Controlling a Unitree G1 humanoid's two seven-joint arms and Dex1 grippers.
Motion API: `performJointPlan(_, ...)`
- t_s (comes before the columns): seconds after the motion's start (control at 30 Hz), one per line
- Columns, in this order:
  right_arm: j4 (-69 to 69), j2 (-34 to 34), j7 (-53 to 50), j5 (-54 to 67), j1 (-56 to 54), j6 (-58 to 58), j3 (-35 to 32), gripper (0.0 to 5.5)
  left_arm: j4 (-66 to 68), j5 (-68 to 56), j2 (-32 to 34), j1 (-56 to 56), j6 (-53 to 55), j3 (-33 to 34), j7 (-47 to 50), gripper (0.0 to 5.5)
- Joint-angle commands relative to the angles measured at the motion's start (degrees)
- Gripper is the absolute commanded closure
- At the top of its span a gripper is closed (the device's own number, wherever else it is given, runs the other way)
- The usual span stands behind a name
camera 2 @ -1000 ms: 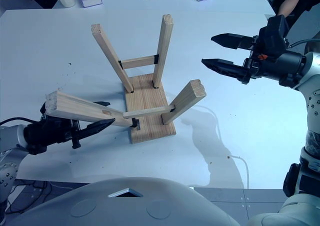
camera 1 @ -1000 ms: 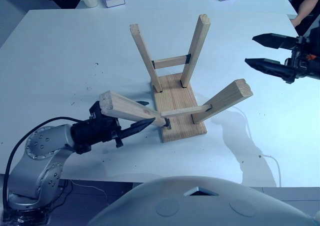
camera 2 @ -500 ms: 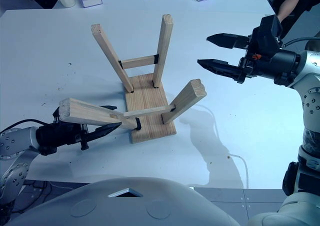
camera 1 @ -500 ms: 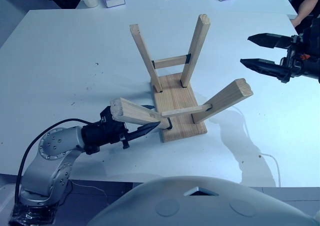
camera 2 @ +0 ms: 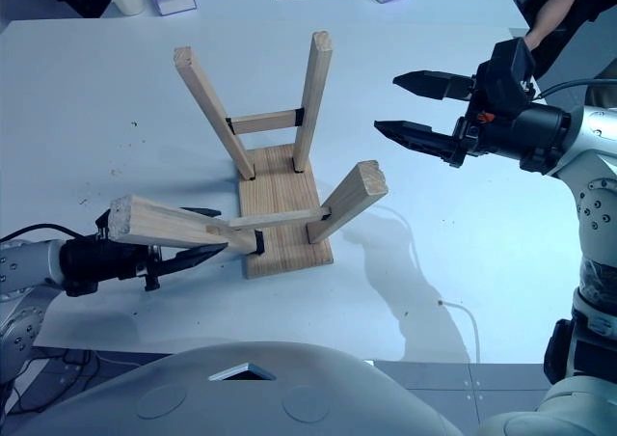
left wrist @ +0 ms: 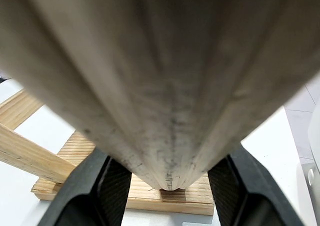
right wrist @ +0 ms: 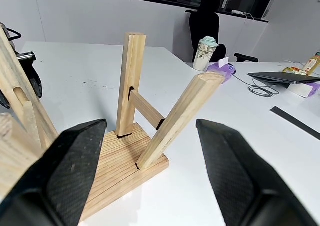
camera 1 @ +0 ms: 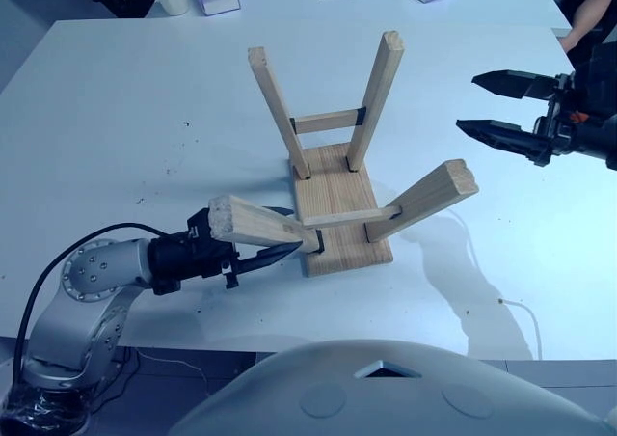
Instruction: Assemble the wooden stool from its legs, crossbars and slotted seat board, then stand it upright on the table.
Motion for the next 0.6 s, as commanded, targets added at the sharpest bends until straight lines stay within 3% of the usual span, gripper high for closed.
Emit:
performJointPlan(0.03, -0.8, 0.4, -0.2, 0.2, -0.4, -0.2, 0.7, 2.21, 4.9, 5.0, 2.2, -1.6, 4.3, -3.9, 1.5, 3.45)
performJointPlan(0.6, -4.4, 3.2, -2.6, 0.7, 1.8, -0.7, 1.4, 2.21, 9.8, 4.4, 6.6, -13.9, 12.8, -11.9, 2.4, 3.45)
